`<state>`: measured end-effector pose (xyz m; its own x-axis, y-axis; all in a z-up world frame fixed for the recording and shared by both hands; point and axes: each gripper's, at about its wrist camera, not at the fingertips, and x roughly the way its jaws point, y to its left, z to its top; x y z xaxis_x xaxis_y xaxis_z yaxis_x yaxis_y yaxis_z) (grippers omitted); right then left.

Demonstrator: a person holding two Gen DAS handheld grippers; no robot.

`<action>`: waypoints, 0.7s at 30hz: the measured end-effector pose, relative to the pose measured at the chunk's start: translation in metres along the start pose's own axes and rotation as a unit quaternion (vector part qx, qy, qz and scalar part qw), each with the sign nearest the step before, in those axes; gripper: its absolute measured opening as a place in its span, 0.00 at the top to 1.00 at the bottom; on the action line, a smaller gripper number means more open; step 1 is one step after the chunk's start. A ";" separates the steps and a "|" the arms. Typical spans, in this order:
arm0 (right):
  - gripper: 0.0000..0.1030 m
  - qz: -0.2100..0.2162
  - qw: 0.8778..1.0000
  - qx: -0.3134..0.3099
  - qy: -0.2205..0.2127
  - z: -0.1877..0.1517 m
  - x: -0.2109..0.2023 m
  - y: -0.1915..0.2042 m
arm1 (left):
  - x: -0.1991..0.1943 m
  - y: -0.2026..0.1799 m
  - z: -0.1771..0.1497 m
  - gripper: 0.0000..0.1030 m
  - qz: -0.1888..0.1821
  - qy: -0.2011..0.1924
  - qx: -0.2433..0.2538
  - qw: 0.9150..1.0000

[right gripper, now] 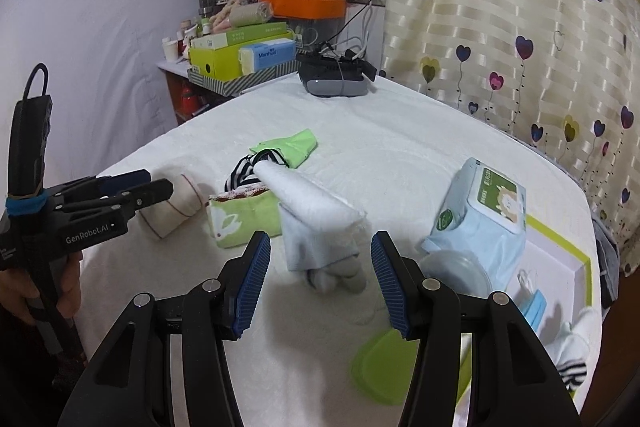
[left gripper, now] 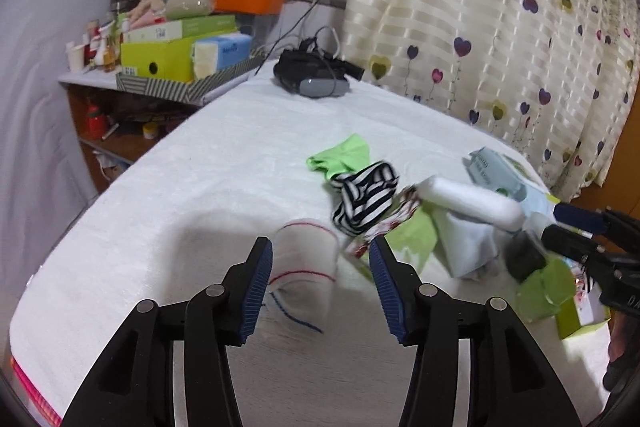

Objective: Organize soft objects
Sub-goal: 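Grasp the striped bandage roll with the left tool while the right tool grasps the white towel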

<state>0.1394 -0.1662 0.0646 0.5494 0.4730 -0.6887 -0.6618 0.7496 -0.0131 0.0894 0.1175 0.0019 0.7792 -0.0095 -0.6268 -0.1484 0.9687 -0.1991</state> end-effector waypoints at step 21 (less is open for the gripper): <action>0.48 -0.006 0.995 -0.047 0.090 0.030 0.075 0.007 | 0.039 0.024 -0.012 0.50 -0.041 0.066 -0.026 0.997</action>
<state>0.1913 -0.1115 0.0340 0.4631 0.3670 -0.8067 -0.7054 0.7038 -0.0847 0.1086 0.1372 -0.0366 0.7041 -0.1236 -0.6993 -0.1213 0.9494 -0.2899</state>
